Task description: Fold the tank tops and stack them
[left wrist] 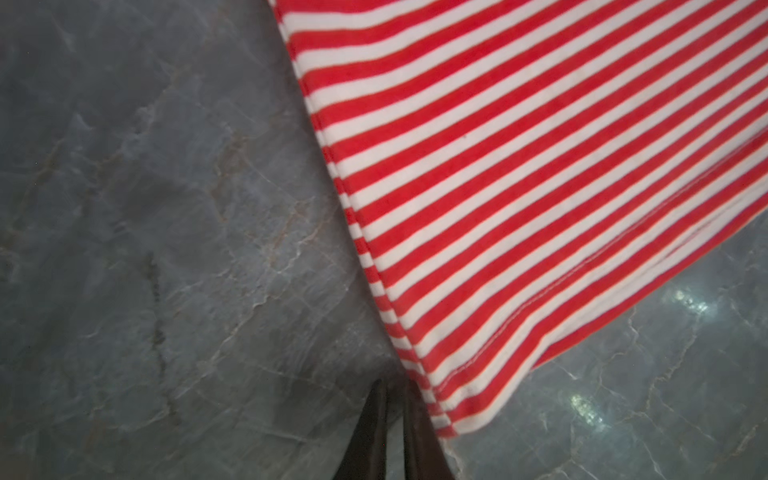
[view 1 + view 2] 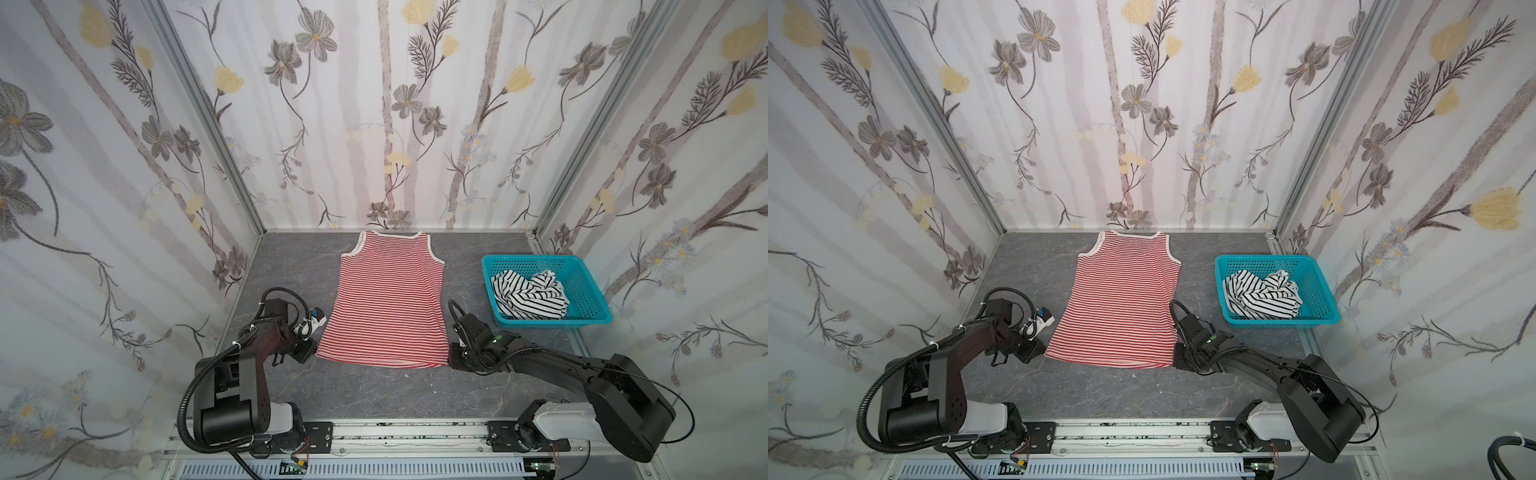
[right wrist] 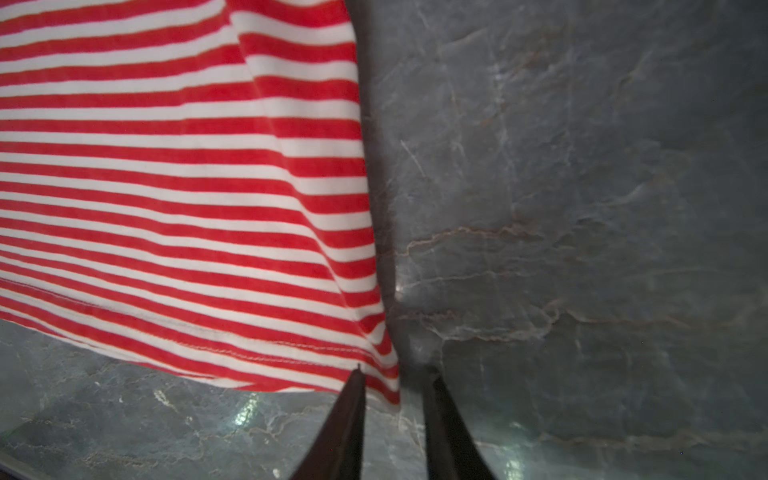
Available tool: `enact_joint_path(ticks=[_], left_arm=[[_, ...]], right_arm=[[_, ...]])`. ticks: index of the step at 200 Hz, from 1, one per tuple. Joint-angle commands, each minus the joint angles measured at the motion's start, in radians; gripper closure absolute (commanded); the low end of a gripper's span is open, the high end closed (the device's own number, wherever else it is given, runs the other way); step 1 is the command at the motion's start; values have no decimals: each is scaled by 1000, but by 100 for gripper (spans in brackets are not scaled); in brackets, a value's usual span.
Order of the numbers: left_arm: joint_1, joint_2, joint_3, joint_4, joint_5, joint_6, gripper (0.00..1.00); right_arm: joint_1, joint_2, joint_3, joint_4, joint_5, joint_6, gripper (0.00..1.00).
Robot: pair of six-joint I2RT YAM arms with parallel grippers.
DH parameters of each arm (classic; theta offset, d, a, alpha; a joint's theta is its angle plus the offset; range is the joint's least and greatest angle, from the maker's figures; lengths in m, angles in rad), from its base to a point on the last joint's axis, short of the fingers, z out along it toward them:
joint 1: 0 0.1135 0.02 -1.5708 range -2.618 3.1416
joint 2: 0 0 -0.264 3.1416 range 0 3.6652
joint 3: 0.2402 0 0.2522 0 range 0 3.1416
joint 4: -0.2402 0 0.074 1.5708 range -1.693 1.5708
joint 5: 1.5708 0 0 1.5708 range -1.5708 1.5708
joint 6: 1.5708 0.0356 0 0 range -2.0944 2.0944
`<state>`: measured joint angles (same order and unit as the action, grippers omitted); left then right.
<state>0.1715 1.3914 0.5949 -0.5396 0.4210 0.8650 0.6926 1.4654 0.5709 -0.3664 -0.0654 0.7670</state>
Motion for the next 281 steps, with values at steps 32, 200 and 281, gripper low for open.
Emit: enact_joint_path(ticks=[32, 200, 281], left_arm=[[-1, -23, 108, -162, -69, -15, 74], [-360, 771, 1141, 167, -192, -568, 39], [-401, 1034, 1386, 152, -247, -551, 37]], right_arm=[[-1, -124, 82, -77, 76, 38, 51], [225, 213, 175, 443, -15, 365, 34], [306, 320, 174, 418, 19, 441, 34]])
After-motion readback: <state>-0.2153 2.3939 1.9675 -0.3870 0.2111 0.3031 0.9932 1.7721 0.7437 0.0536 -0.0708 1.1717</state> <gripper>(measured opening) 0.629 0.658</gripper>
